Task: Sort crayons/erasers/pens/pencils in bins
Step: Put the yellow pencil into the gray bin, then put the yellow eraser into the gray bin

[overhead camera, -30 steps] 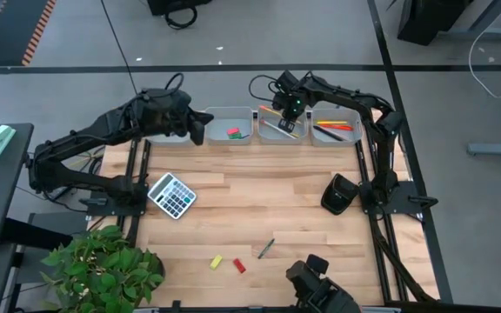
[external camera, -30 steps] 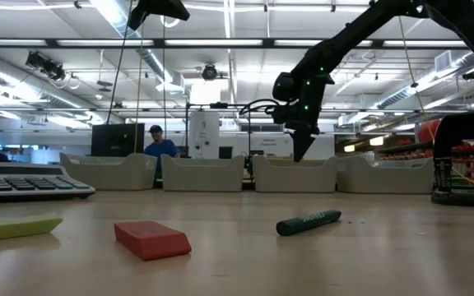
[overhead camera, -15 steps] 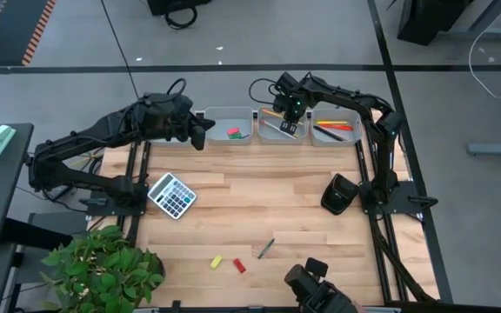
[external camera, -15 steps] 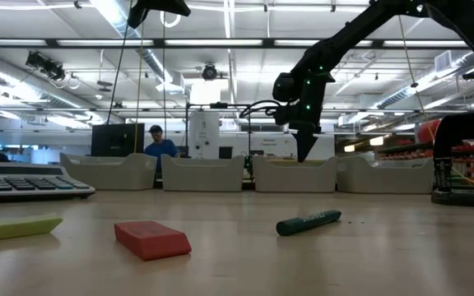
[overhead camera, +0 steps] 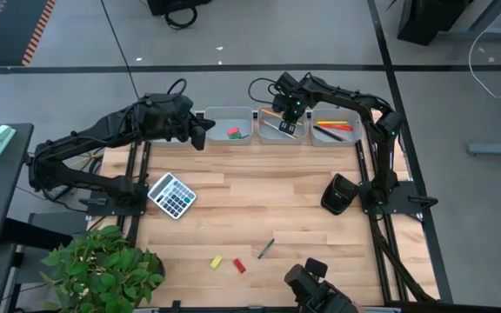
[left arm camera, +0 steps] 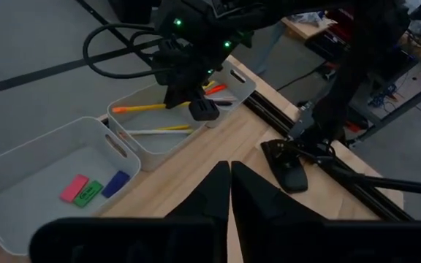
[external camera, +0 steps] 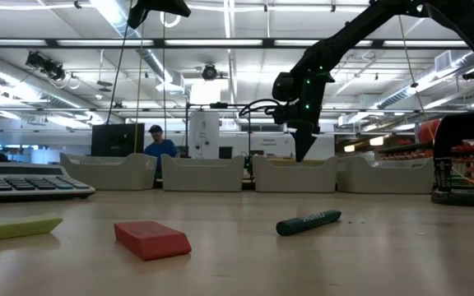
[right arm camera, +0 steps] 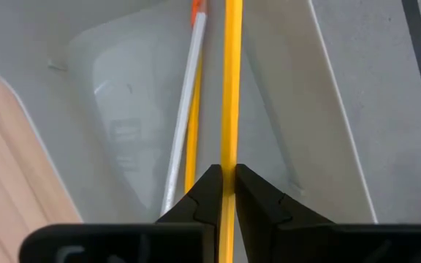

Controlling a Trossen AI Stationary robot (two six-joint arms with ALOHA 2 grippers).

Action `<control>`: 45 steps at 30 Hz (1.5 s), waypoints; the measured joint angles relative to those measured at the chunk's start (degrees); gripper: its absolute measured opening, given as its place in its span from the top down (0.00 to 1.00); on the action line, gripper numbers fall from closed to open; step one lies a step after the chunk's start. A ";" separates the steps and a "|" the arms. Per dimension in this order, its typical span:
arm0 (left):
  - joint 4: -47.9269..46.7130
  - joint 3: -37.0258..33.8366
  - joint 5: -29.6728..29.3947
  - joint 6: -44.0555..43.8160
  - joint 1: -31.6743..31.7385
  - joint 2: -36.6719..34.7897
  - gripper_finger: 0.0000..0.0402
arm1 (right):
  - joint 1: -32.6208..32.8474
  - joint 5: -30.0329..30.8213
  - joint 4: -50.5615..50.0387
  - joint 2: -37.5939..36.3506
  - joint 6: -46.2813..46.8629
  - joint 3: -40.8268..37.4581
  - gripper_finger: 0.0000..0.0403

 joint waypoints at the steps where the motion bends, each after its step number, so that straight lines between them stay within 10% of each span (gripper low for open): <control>1: 0.00 0.00 0.00 -0.26 0.00 0.00 0.94 | 0.00 -0.04 0.00 0.00 0.02 0.00 0.90; 23: -19.90 -0.04 4.70 -6.87 -0.84 0.58 0.97 | 3.12 -3.99 -3.58 -5.88 14.45 -0.02 0.73; 45: -27.02 -0.02 5.26 -2.45 -12.08 3.45 0.86 | 30.11 -8.30 -3.38 -12.52 37.80 -0.02 0.74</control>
